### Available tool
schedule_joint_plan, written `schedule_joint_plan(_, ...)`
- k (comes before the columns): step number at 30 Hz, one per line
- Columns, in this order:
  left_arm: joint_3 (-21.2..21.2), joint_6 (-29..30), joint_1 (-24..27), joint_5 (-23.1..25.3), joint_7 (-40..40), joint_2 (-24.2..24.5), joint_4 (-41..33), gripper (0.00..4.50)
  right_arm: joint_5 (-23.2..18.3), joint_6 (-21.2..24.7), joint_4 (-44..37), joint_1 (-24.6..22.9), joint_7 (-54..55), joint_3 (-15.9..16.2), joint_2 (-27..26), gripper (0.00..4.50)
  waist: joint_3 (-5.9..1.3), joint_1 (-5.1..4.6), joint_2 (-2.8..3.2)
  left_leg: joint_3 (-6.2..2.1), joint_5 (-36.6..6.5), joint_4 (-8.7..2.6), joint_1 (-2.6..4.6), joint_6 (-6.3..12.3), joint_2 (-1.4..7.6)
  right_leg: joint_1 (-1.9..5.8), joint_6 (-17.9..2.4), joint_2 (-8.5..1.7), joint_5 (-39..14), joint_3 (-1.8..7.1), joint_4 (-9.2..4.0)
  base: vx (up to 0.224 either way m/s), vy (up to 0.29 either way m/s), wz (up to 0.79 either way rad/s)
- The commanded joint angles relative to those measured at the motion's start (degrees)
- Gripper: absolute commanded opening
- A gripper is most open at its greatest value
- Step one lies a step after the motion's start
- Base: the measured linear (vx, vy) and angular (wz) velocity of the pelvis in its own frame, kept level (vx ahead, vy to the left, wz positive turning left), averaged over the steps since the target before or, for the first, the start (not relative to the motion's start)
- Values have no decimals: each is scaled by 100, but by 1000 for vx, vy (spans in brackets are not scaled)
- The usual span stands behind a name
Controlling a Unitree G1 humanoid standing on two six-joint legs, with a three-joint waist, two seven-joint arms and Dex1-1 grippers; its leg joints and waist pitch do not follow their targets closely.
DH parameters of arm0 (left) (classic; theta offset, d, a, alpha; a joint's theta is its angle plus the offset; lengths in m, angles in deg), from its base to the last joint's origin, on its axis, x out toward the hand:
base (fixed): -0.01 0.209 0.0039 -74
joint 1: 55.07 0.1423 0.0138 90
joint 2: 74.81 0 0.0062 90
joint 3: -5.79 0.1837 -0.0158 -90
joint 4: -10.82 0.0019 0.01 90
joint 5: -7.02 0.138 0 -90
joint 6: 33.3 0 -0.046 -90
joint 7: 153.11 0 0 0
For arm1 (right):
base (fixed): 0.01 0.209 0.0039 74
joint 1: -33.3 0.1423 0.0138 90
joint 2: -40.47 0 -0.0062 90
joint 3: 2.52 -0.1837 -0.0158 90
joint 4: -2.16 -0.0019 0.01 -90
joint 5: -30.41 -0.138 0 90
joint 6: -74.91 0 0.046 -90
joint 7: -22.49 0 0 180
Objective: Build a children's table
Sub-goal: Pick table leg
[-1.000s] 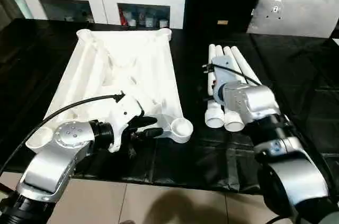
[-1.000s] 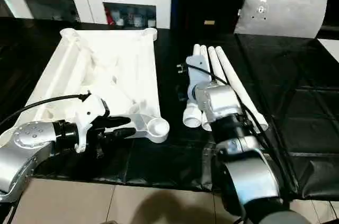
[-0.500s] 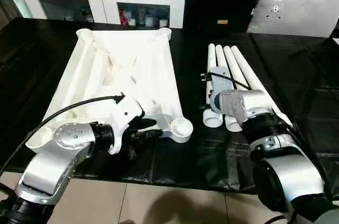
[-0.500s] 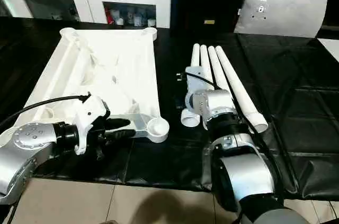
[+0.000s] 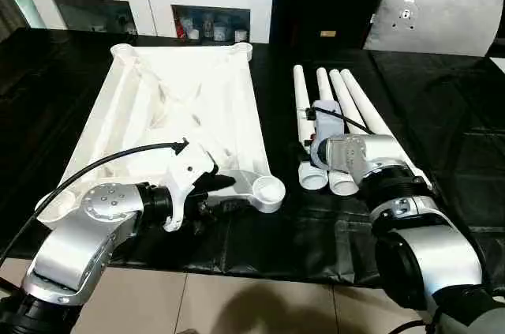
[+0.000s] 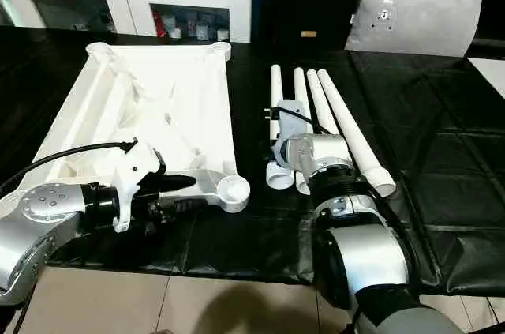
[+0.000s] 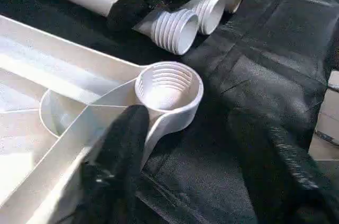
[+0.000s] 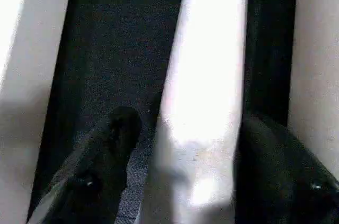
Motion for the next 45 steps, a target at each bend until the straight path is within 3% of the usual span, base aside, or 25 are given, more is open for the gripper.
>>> schedule_joint_plan(1, 36, -10, -57, -50, 7, 51, -75, 312, -33, 12, 173, 11, -25, -33, -24, 292, -406, 10, 33, -10, -123, -333, 55, -49, 252, 294, -1416, -420, 893, 217, -318, 0, 0, 0)
schedule_joint_plan(9, 98, -44, 6, 11, -1, 101, -105, 372, 13, -55, 325, 0, -48, -52, -47, 230, -406, 6, 24, -10, -175, -341, 60, -73, 259, 288, -1404, -416, 834, 212, -322, 0, 0, 0)
schedule_joint_plan(11, 104, -59, 12, 23, 6, 105, -101, 406, 18, -59, 346, 7, -44, -63, -52, 202, -402, 6, 22, -8, -213, -344, 64, -80, 260, 284, -1400, -418, 791, 214, -327, 0, 0, 0)
schedule_joint_plan(14, 126, -70, 15, 25, 19, 88, -96, 417, 26, -103, 375, -6, -35, -81, -53, 196, -405, 5, 29, -9, -235, -346, 65, -106, 260, 285, -1393, -418, 770, 214, -328, 0, 0, 0)
schedule_joint_plan(16, 154, -91, 15, 38, 25, 78, -84, 447, 13, -141, 380, -35, -32, -107, -51, 191, -403, 8, 37, -10, -270, -348, 68, -119, 263, 280, -1389, -421, 744, 213, -333, 0, 0, 0)
schedule_joint_plan(21, 174, -217, 34, 102, 69, 68, -45, 450, -50, -288, 316, -129, 86, -270, -30, 190, -397, 9, 63, -18, -399, -360, 73, -170, 266, 275, -1372, -422, 604, 210, -339, 0, 0, 0)
schedule_joint_plan(22, 168, -261, 43, 131, 100, 59, -37, 450, -54, -336, 262, -146, 112, -293, -18, 189, -400, 7, 43, -11, -424, -358, 74, -189, 264, 277, -1355, -421, 579, 213, -347, 0, 0, 0)
schedule_joint_plan(24, 152, -365, 49, 216, 207, 20, -8, 450, -78, -561, 74, -197, 145, -354, -1, 189, -400, 12, 47, -13, -430, -357, 73, -196, 267, 277, -1339, -423, 564, 213, -352, 0, 0, 0)
schedule_joint_plan(27, 10, -439, -84, 259, 474, -166, 165, 450, -192, -1261, -636, -480, -89, -445, 15, 189, -412, 42, 51, 0, -419, -346, 80, -174, 277, 273, -1286, -427, 666, 220, -360, 0, 0, 0)
schedule_joint_plan(28, -89, -474, -173, 245, 614, -276, 265, 450, -271, -1598, -1011, -639, -324, -474, 10, 189, -421, 40, 43, -7, -357, -345, 73, -162, 274, 286, -1292, -421, 749, 217, -344, 0, 0, 0)
schedule_joint_plan(29, -169, -502, -244, 209, 694, -361, 330, 450, -397, -1605, -1243, -723, -523, -533, 8, 189, -428, 61, 72, -4, -290, -339, 73, -120, 266, 284, -1298, -413, 899, 214, -342, 0, 0, 0)
schedule_joint_plan(30, -216, -507, -286, 182, 733, -409, 361, 450, -495, -1571, -1357, -758, -625, -592, 2, 189, -436, 56, 56, -3, -257, -333, 65, -83, 261, 299, -1301, -405, 1011, 219, -334, 0, 0, 0)
schedule_joint_plan(33, -654, -357, -671, -260, 981, -875, 560, 450, -1439, -1103, -2296, -1091, -1722, -994, 1, 189, -439, 68, 44, -17, -229, -337, 56, 86, 260, 329, -1353, -402, 1245, 212, -330, 0, 0, 0)
schedule_joint_plan(38, -1151, 12, -1257, -1020, 1210, -1475, 795, 450, -2506, -928, -3504, -1790, -3166, -1027, 95, 188, -441, 129, 55, -29, -173, -313, 43, 267, 284, 343, -1527, -443, 1272, 208, -341, 0, 0, 0)
schedule_joint_plan(40, -1363, 116, -1483, -1332, 1370, -1768, 906, 450, -2842, -886, -3912, -2099, -3620, -974, 131, 188, -425, 161, 28, -8, -196, -314, 34, 328, 269, 346, -1549, -436, 1176, 213, -372, 0, 0, 0)
schedule_joint_plan(41, -1605, 247, -1689, -1714, 1518, -2066, 973, 450, -3044, -749, -4196, -2324, -3939, -921, 174, 188, -437, 176, 28, -36, -181, -322, 43, 337, 295, 331, -1600, -451, 1121, 200, -364, 0, 0, 0)
schedule_joint_plan(43, -1660, 282, -1734, -1810, 1549, -2128, 986, 450, -3084, -708, -4242, -2361, -3986, -922, 178, 188, -432, 206, 24, -27, -264, -315, 47, 312, 281, 337, -1627, -453, 978, 198, -380, 0, 0, 0)
schedule_joint_plan(44, -1903, 452, -1935, -2234, 1688, -2398, 1047, 450, -3275, -510, -4450, -2516, -4186, -949, 190, 188, -411, 186, -19, -16, -343, -329, 32, 300, 272, 341, -1623, -451, 710, 199, -408, 0, 0, 0)
schedule_joint_plan(45, -2058, 539, -2066, -2559, 1797, -2591, 1096, 450, -3464, -315, -4646, -2644, -4314, -946, 204, 188, -406, 199, -1, -31, -372, -330, 40, 300, 283, 323, -1613, -464, 551, 199, -424, 0, 0, 0)
